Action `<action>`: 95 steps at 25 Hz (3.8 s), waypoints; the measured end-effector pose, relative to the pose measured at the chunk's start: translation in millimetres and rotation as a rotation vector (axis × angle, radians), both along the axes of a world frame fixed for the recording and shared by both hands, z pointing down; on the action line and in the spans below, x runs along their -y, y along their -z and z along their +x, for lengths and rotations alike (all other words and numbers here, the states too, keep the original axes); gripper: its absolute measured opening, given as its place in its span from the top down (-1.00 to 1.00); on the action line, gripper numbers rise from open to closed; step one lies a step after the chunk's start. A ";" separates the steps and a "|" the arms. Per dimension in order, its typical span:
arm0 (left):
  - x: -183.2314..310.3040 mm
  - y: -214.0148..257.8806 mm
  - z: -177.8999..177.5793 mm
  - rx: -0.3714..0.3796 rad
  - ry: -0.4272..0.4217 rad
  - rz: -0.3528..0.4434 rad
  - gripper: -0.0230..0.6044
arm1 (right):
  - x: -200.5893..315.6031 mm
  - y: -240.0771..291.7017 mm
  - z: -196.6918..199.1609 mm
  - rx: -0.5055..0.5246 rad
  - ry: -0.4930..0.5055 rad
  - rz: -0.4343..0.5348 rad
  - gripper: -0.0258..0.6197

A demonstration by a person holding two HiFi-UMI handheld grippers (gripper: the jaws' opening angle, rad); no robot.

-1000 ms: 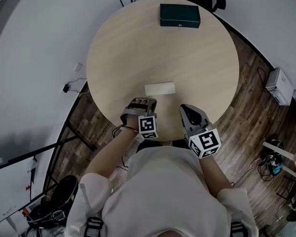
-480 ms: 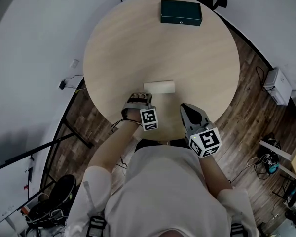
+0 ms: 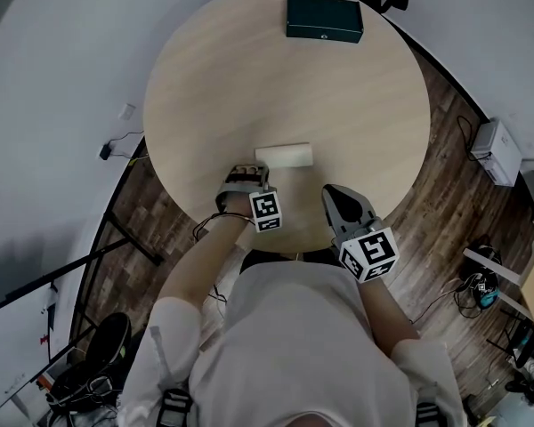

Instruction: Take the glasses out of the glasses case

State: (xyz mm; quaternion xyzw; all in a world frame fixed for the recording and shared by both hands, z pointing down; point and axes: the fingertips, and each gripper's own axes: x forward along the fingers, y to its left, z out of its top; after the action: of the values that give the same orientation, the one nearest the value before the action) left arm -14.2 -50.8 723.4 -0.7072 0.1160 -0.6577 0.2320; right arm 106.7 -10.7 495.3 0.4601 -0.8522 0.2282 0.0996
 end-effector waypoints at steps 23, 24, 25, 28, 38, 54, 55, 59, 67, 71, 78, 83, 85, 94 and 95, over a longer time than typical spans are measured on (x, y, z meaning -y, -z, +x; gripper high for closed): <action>0.7 -2.3 0.8 -0.016 0.001 -0.001 0.90 | 27.9 -52.2 -16.8 -0.547 0.374 0.095 0.88; 1.1 -2.2 0.9 -0.014 0.000 -0.003 0.90 | 29.4 -56.8 -19.5 -0.607 0.429 0.115 0.88; 1.4 -2.0 1.1 -0.014 0.000 -0.005 0.90 | 30.5 -62.0 -22.1 -0.664 0.482 0.131 0.88; 1.0 -0.3 2.0 -0.018 -0.001 -0.012 0.90 | 34.0 -79.2 -28.5 -0.806 0.598 0.149 0.88; -1.3 -2.3 2.5 -0.031 -0.027 -0.017 0.90 | 46.3 -143.3 -44.4 -1.115 0.849 0.146 0.88; -0.1 -3.2 1.7 -0.026 -0.045 -0.030 0.90 | 57.6 -192.7 -50.0 -1.107 0.940 -0.025 0.09; 0.2 -3.6 1.6 -0.025 -0.046 -0.028 0.90 | 59.7 -197.2 -49.6 -1.118 0.953 -0.027 0.09; 0.5 -4.7 1.0 -0.022 -0.048 -0.026 0.90 | 67.5 -213.1 -49.2 -1.127 0.988 -0.047 0.09; 2.6 -5.6 -0.4 -0.023 -0.042 -0.037 0.90 | 76.7 -227.1 -57.9 -1.117 1.001 -0.068 0.09; 2.0 -4.4 0.1 -0.030 -0.037 -0.041 0.90 | 76.8 -232.0 -59.2 -1.140 1.021 -0.060 0.09; 1.9 -5.3 1.7 -0.036 -0.034 -0.045 0.90 | 76.2 -233.2 -58.1 -1.134 1.012 -0.061 0.09; 0.8 -5.9 1.6 -0.017 -0.045 -0.036 0.90 | 76.1 -232.2 -58.3 -1.109 1.030 -0.119 0.09; 0.0 -6.1 1.5 -0.005 -0.053 -0.026 0.90 | 75.8 -231.1 -58.6 -1.096 1.043 -0.139 0.09; -0.1 -5.4 1.2 0.006 -0.077 0.015 0.90 | 76.2 -230.1 -58.7 -1.052 1.080 -0.190 0.09; -0.4 -5.1 1.2 0.008 -0.082 0.024 0.90 | 76.7 -229.1 -58.5 -1.035 1.085 -0.208 0.09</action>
State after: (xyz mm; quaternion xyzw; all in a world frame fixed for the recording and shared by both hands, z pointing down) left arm -13.0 -50.5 728.5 -0.7058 0.0938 -0.6491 0.2677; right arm 48.2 -87.3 724.4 0.0129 -0.7776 -0.0188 0.6284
